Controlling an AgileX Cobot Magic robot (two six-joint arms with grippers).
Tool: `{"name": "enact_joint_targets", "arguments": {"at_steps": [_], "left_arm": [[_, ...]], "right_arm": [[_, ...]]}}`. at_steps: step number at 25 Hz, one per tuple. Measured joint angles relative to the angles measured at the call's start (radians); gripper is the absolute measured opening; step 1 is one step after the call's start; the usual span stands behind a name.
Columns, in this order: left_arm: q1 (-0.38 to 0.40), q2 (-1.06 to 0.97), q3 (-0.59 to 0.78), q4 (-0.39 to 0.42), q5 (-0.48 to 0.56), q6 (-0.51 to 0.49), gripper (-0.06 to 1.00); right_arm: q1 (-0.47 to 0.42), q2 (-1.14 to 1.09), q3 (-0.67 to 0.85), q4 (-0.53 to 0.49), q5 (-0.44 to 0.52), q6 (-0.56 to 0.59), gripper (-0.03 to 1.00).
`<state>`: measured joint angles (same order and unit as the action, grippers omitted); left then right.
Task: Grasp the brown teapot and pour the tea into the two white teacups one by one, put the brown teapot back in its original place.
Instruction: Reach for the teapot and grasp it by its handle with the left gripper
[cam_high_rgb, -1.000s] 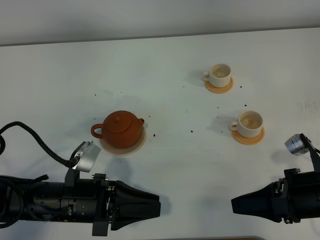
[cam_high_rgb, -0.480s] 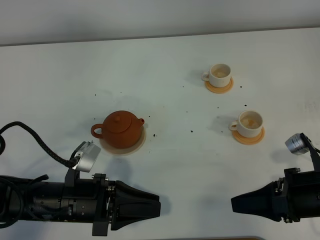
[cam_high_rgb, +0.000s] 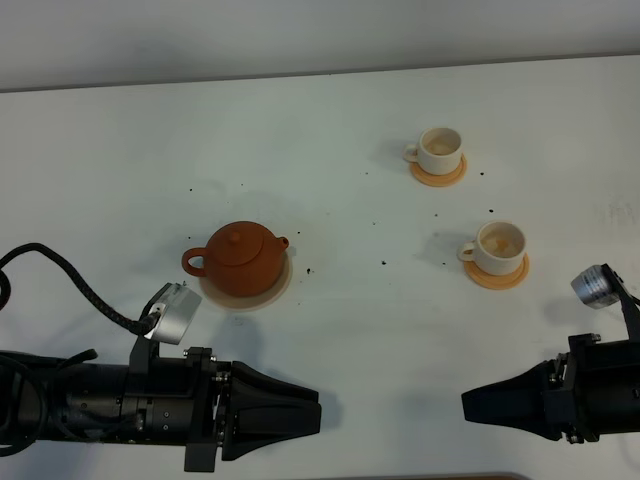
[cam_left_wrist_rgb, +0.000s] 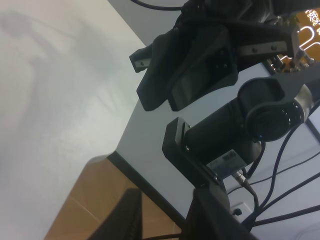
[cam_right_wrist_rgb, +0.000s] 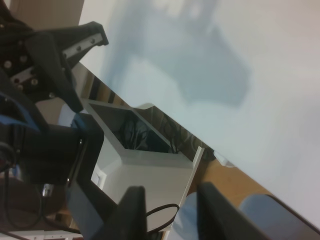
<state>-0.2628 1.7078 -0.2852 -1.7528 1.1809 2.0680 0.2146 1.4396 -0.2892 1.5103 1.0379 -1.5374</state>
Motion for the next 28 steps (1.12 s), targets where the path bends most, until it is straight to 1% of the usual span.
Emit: {"name": "enact_joint_targets", "arguments": {"at_steps": [6, 8, 11, 14, 17, 21, 24, 28], "left_arm": [[0.000, 0.000, -0.001, 0.000, 0.000, 0.000, 0.25], [0.000, 0.001, -0.015, 0.000, 0.000, -0.014, 0.25], [0.003, 0.002, -0.070, 0.000, 0.000, -0.094, 0.25], [0.006, 0.003, -0.138, 0.001, 0.000, -0.176, 0.25], [0.008, 0.003, -0.198, 0.002, 0.000, -0.226, 0.25], [0.008, 0.003, -0.266, 0.015, 0.000, -0.275, 0.25], [0.008, 0.004, -0.315, 0.051, 0.000, -0.326, 0.25], [0.008, -0.024, -0.389, 0.124, -0.011, -0.419, 0.25]], "right_arm": [[0.000, 0.000, 0.000, 0.003, 0.000, 0.003, 0.24], [0.000, 0.000, 0.000, 0.010, 0.000, 0.006, 0.24], [0.000, 0.000, -0.011, 0.021, -0.003, 0.011, 0.24], [0.000, 0.001, -0.056, 0.021, -0.007, 0.037, 0.24], [0.000, 0.002, -0.120, 0.000, -0.026, 0.105, 0.24], [0.000, 0.000, -0.233, -0.114, -0.056, 0.236, 0.24], [0.000, -0.019, -0.326, -0.248, -0.063, 0.382, 0.24], [0.000, -0.125, -0.434, -0.445, -0.084, 0.584, 0.24]]}}
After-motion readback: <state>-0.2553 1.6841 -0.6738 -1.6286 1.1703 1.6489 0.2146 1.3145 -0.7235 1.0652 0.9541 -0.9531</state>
